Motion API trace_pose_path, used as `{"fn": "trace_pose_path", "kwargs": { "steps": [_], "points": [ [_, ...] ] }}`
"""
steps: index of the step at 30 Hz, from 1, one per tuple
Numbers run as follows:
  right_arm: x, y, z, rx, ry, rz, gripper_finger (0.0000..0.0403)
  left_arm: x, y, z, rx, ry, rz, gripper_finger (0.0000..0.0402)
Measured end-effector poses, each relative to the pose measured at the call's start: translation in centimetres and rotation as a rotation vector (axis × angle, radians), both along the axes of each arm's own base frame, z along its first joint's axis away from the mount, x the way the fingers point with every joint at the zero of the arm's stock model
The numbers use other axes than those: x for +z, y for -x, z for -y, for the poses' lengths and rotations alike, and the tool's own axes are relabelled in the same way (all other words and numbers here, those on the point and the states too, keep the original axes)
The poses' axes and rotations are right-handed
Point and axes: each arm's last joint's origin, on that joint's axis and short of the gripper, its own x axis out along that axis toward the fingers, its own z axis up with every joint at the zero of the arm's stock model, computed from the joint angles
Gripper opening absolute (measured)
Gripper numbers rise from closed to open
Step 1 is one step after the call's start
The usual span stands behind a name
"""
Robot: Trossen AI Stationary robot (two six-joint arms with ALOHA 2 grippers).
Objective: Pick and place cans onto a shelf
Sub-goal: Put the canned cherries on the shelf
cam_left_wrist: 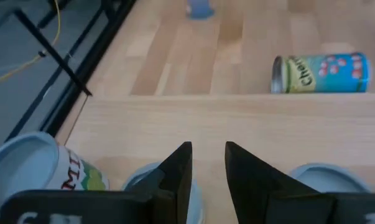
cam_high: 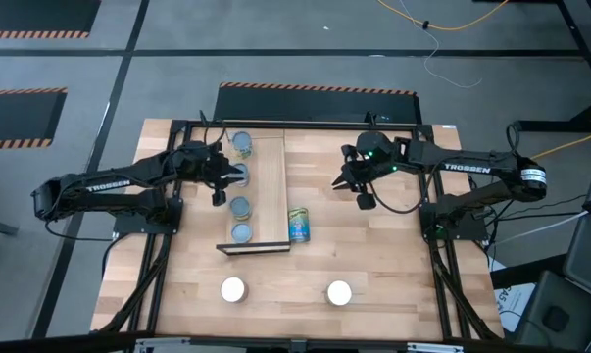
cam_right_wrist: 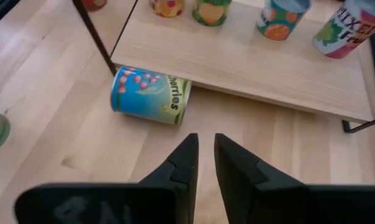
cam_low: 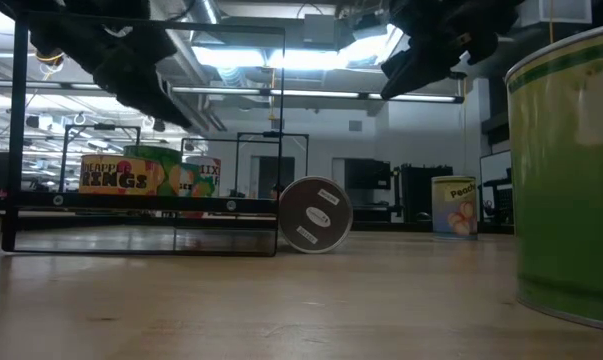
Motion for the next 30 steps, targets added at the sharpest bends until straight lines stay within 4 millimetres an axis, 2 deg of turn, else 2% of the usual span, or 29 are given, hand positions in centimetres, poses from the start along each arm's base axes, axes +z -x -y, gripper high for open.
{"fn": "trace_pose_path", "kwargs": {
  "steps": [8,11,17,21,26,30],
  "points": [
    [0.4,-0.4,0.3,-0.148,-0.043,0.039,0.0067,0.6,0.3,1.0,-0.045,-0.018,0.039,0.0089],
    [0.6,-0.6,0.4,-0.193,-0.063,0.061,0.0097,0.6,0.2,1.1,-0.053,-0.018,0.039,0.0089],
    [1.1,-0.9,0.6,-0.277,-0.105,0.119,0.0185,0.6,0.2,1.1,-0.05,-0.019,0.038,0.0089],
    [1.2,-1.5,0.6,-0.22,-0.137,0.16,0.0212,0.6,0.2,1.1,-0.05,-0.018,0.039,0.0089],
    [-0.3,-3.4,0.7,-0.088,-0.237,0.166,0.0215,0.6,0.2,1.1,-0.049,-0.017,0.039,0.0089],
    [-3.1,-5.4,1.3,-0.042,-0.29,0.126,0.0216,0.6,0.2,1.1,-0.049,-0.017,0.039,0.0089]
  ]
}}
